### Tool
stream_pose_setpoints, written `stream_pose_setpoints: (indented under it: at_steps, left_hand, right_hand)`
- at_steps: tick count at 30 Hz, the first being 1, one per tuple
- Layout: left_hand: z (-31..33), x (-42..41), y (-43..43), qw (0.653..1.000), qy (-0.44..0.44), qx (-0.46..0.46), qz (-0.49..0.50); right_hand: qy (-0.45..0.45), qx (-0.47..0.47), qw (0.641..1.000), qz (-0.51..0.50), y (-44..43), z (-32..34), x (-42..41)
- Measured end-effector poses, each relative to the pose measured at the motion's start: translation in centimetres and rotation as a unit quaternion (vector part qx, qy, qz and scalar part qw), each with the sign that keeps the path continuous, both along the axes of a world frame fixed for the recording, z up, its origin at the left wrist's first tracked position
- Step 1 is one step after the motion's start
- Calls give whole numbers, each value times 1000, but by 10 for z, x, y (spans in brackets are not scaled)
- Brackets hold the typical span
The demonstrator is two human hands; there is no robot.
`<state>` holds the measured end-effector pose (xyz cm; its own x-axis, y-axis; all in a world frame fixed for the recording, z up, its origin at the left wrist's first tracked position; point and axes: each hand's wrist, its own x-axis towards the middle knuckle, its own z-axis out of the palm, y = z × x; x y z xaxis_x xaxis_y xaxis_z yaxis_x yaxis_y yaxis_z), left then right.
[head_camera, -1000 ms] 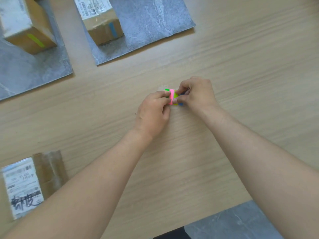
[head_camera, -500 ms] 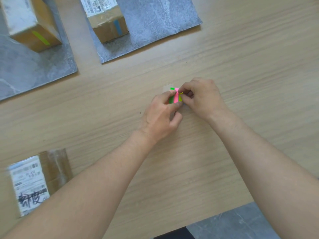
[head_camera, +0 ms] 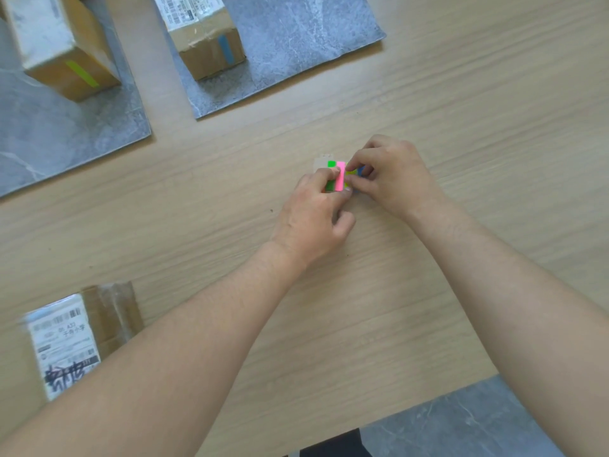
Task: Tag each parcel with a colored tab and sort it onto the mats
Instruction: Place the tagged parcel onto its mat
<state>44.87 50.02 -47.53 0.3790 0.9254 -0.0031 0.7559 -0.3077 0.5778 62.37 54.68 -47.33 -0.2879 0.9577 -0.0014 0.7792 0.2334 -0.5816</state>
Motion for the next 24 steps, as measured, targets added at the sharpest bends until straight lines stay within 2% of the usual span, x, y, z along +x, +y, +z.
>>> stream_pose_setpoints:
  at_steps: [5, 13, 16, 18, 20, 22, 24]
  left_hand:
    - [2, 0, 0, 1000, 8, -12, 1]
    - [4, 3, -2, 999, 38, -11, 1]
    - [4, 4, -2, 999, 34, -6, 5]
    - [3, 4, -3, 999, 36, -1, 4]
    - [3, 4, -3, 999, 33, -2, 7]
    - [4, 3, -1, 1000, 3, -22, 18]
    - [11, 0, 5, 997, -46, -62, 28]
  right_hand:
    - [-17, -8, 999, -27, 1, -1, -6]
    - [75, -85, 978, -176, -1, 4, -6]
    - [169, -97, 940, -280, -1, 4, -3]
    - [287, -113, 882, -356, -4, 6, -2]
    - [375, -118, 833, -388, -11, 9, -4]
    - [414, -111, 816, -388, -20, 11, -10]
    - [425, -91, 815, -383, -29, 16, -18]
